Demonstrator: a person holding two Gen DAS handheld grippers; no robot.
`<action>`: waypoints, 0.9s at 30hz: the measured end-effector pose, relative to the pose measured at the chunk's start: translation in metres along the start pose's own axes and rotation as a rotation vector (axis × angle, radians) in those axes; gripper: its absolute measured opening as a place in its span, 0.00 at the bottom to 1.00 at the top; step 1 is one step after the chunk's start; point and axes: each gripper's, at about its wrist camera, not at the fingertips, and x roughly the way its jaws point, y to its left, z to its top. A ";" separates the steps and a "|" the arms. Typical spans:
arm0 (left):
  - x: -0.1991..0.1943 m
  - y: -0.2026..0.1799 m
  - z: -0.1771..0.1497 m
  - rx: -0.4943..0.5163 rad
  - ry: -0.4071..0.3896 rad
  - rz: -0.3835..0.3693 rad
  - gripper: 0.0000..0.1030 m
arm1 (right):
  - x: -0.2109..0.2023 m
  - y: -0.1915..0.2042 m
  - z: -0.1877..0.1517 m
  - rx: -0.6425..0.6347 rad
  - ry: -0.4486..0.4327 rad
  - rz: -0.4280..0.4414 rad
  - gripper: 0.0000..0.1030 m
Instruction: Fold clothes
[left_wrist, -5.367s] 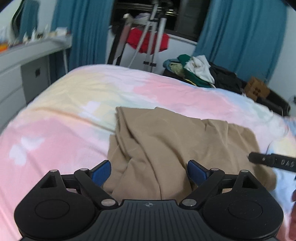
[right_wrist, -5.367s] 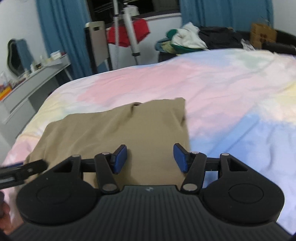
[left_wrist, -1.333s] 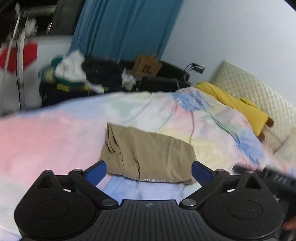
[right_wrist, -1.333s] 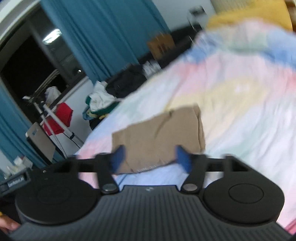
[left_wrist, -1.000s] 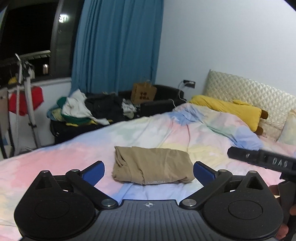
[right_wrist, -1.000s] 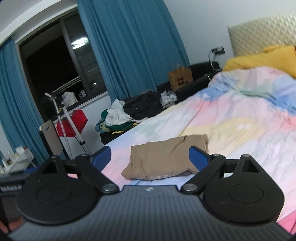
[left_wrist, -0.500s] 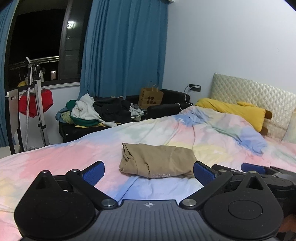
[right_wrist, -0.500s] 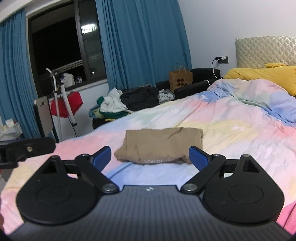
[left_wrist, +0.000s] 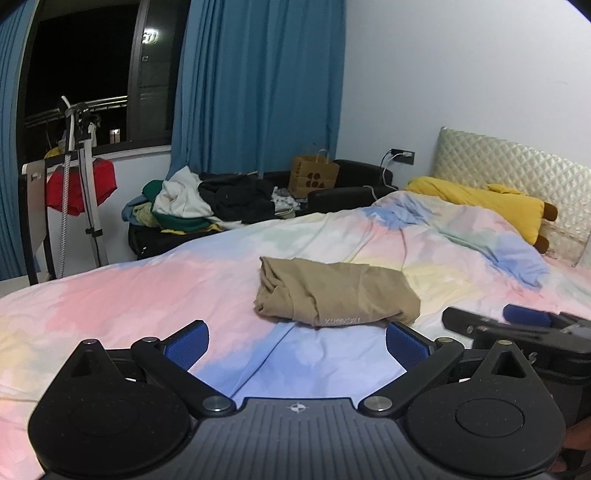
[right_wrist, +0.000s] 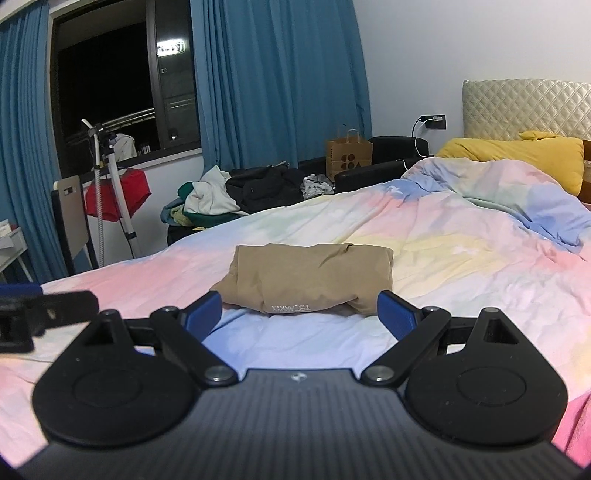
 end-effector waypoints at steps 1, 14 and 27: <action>0.002 0.000 -0.002 0.002 0.005 0.002 1.00 | 0.000 0.000 0.000 -0.001 0.000 -0.001 0.90; 0.006 -0.005 -0.007 0.025 0.008 0.014 1.00 | 0.000 0.001 0.000 0.005 0.013 -0.003 0.90; 0.000 -0.001 -0.005 0.006 -0.007 0.028 1.00 | 0.002 -0.003 0.001 0.025 0.029 -0.002 0.90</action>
